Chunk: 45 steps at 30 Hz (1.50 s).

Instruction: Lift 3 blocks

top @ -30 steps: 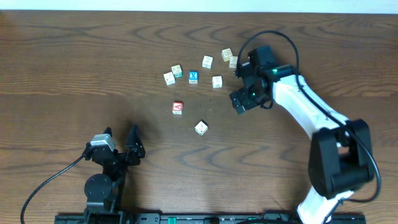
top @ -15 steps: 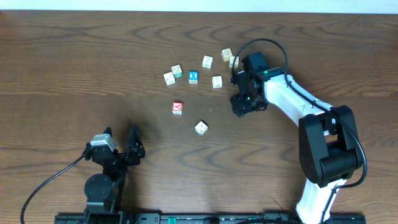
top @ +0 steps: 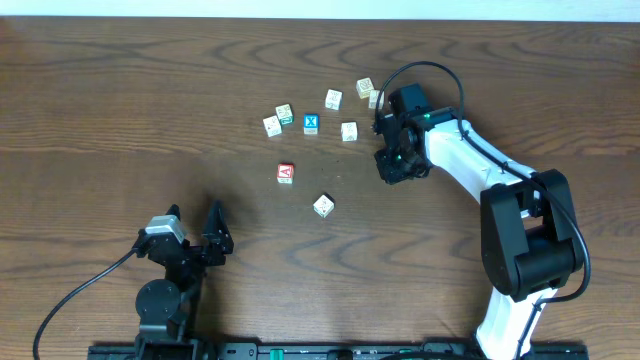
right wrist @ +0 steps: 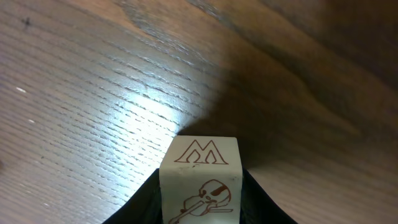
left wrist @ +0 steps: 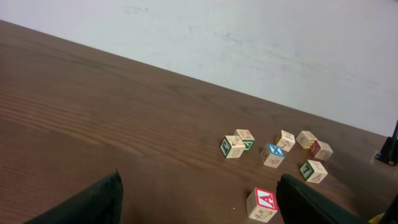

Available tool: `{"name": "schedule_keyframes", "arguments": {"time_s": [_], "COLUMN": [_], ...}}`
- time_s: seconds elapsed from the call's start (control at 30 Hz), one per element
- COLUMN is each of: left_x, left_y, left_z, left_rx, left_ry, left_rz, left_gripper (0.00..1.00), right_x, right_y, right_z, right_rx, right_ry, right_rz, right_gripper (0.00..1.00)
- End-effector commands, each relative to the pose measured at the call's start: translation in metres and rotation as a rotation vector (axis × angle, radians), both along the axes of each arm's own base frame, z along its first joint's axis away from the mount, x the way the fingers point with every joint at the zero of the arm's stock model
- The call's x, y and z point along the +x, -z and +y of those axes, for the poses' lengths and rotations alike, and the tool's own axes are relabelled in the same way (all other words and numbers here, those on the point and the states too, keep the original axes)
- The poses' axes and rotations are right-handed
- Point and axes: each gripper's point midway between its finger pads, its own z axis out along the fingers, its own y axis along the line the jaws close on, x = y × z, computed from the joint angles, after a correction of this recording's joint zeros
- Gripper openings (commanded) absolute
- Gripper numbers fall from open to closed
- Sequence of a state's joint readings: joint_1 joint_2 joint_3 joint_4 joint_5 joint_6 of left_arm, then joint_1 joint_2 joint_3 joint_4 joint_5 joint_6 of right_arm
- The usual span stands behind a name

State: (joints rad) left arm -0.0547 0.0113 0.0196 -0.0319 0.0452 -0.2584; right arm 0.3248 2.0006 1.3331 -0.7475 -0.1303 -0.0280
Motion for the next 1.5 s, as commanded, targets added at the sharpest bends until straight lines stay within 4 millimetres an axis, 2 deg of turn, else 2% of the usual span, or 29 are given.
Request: {"name": "schedule_keyframes", "arguments": {"time_s": [0.0, 0.13, 0.27, 0.53, 0.8, 0.97, 1.17, 1.37, 1.43, 1.47], "left_x": [-0.001, -0.001, -0.001, -0.001, -0.001, -0.001, -0.001, -0.001, -0.001, -0.001], "left_y": [0.016, 0.016, 0.016, 0.016, 0.016, 0.016, 0.016, 0.016, 0.016, 0.016], "left_z": [0.006, 0.006, 0.006, 0.006, 0.006, 0.006, 0.006, 0.006, 0.006, 0.006], "left_rx": [0.009, 0.009, 0.009, 0.009, 0.009, 0.009, 0.009, 0.009, 0.009, 0.009], "left_ry": [-0.035, -0.035, -0.035, -0.035, -0.035, -0.035, -0.035, -0.035, -0.035, -0.035], "left_rz": [0.051, 0.051, 0.051, 0.051, 0.051, 0.051, 0.051, 0.051, 0.051, 0.051], "left_gripper": [0.8, 0.79, 0.79, 0.79, 0.79, 0.8, 0.8, 0.8, 0.79, 0.8], "right_x": [-0.007, -0.02, -0.038, -0.067, -0.092, -0.096, -0.091, -0.087, -0.084, -0.083], "right_y": [-0.001, 0.0, 0.0, 0.001, 0.002, 0.003, 0.002, 0.002, 0.002, 0.001], "right_z": [0.0, -0.002, 0.005, 0.039, 0.056, 0.058, 0.053, 0.052, 0.054, 0.057], "right_rx": [-0.009, -0.02, -0.023, -0.054, -0.176, -0.238, -0.272, -0.278, -0.266, -0.253], "right_ry": [0.084, 0.135, 0.148, 0.123, 0.186, 0.237, 0.291, 0.293, 0.284, 0.262], "right_rz": [0.039, 0.1, 0.164, 0.208, 0.189, 0.141, 0.103, 0.082, 0.072, 0.073], "right_gripper": [0.23, 0.2, 0.19, 0.19, 0.23, 0.4, 0.42, 0.53, 0.64, 0.66]}}
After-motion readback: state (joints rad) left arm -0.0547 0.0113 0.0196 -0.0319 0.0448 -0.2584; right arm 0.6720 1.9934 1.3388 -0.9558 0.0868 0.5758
